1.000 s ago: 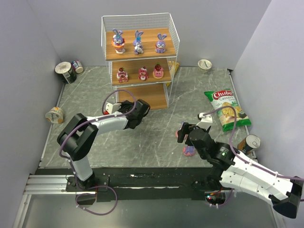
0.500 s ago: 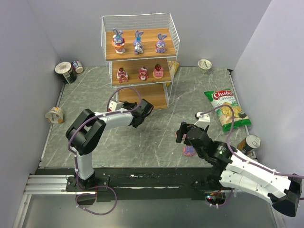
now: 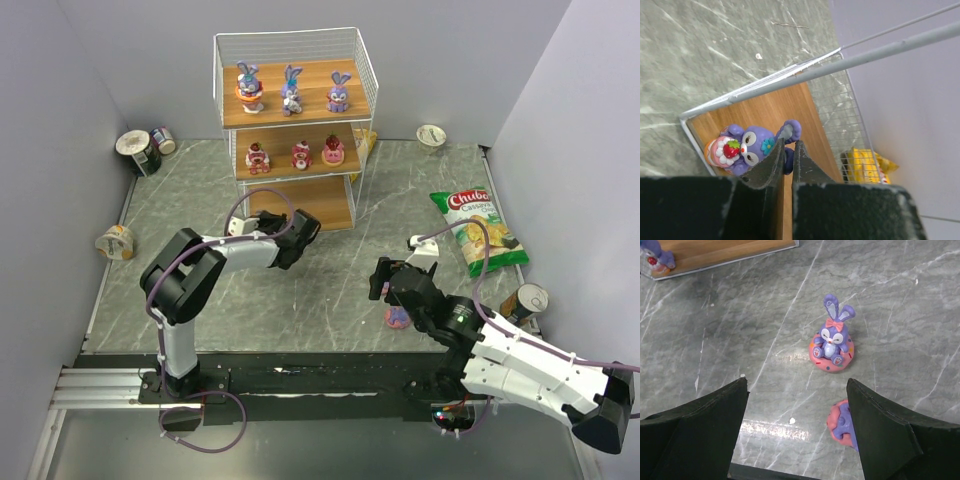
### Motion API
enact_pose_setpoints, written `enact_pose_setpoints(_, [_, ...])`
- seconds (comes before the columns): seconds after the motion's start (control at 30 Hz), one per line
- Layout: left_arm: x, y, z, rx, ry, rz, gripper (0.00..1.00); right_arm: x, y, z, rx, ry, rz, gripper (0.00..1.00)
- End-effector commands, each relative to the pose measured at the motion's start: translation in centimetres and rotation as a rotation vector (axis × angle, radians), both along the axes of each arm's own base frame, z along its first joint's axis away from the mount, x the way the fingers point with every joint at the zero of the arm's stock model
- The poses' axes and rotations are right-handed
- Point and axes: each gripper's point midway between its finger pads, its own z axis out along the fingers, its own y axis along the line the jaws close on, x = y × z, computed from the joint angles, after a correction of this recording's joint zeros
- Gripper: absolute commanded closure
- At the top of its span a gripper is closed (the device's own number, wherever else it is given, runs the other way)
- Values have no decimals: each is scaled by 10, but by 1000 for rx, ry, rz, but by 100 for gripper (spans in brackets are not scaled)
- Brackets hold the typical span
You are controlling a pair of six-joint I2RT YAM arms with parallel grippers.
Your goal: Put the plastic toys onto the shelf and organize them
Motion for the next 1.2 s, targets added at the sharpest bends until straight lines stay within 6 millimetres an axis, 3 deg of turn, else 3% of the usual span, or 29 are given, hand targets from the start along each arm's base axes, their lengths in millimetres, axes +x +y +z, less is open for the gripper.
enact_pose_setpoints(0.0, [11, -6, 6, -203, -176, 51, 91, 8, 5, 23, 47, -47, -17, 14])
enact_pose_setpoints(0.37, [10, -6, 2, -217, -203, 41, 83, 9, 5, 22, 44, -53, -16, 13])
enact_pose_setpoints(0.53, [7, -6, 3, -209, -203, 45, 64, 10, 4, 21, 40, -50, -23, 13])
enact_pose_setpoints(0.73, [1, -9, 6, -192, -194, 59, 49, 9, 5, 19, 44, -45, -22, 13])
enact_pose_setpoints(1.17, [-10, -9, 22, -184, -206, 62, 27, 6, 6, 15, 51, -27, -11, 14])
